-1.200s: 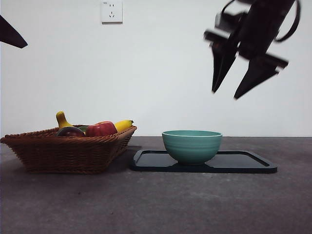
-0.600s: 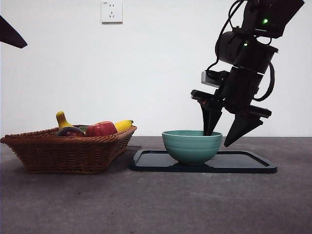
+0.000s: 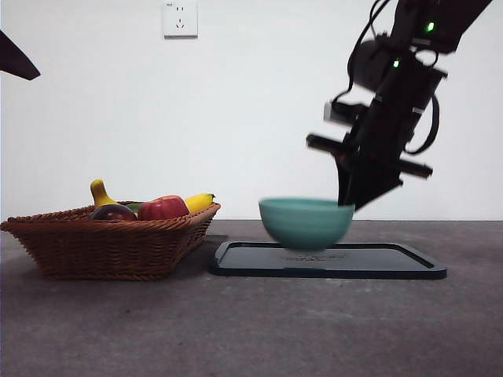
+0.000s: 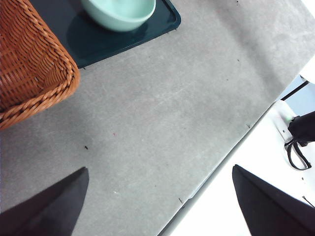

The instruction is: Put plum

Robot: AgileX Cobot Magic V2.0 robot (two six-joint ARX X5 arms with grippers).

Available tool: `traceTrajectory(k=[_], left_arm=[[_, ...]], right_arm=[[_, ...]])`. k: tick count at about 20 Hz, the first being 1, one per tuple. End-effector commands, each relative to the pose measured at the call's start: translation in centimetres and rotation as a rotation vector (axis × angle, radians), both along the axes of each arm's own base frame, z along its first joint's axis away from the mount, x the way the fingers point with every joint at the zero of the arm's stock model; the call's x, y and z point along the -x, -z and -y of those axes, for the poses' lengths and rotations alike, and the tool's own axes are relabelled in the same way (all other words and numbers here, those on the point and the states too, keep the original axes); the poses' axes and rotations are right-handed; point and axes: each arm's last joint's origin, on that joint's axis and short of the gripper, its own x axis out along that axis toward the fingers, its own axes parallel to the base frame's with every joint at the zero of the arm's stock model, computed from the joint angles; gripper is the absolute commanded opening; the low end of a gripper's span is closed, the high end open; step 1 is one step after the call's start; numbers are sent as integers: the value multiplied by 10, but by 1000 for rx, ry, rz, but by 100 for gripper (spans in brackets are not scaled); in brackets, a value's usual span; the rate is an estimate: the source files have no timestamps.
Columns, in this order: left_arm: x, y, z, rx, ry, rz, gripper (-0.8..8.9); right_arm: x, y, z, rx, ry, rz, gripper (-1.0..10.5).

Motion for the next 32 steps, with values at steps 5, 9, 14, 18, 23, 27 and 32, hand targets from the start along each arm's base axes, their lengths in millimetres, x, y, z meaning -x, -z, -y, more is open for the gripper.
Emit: traceTrajectory(k=[5, 9, 14, 18, 23, 27, 32], left_arm=[[-2, -2, 2, 1, 16, 18, 460], [-2, -2, 2, -1, 20, 24, 460], [-2, -2, 2, -1, 20, 24, 459], [-2, -2, 2, -1, 20, 24, 460], [-2, -2, 2, -2, 20, 22, 460], [-2, -2, 2, -1, 20, 22, 460], [-2, -2, 2, -3, 20, 17, 460]], right_arm=[[42, -88, 7, -50, -33, 170, 10], [89, -126, 13, -30, -99, 190, 10], [134, -139, 13, -34, -166, 198, 10], [152, -108, 8, -30, -209, 159, 10], [162, -53, -8, -34, -236, 91, 10], [166, -16, -17, 8, -228, 59, 10], [156, 14, -24, 69, -214, 10, 10]])
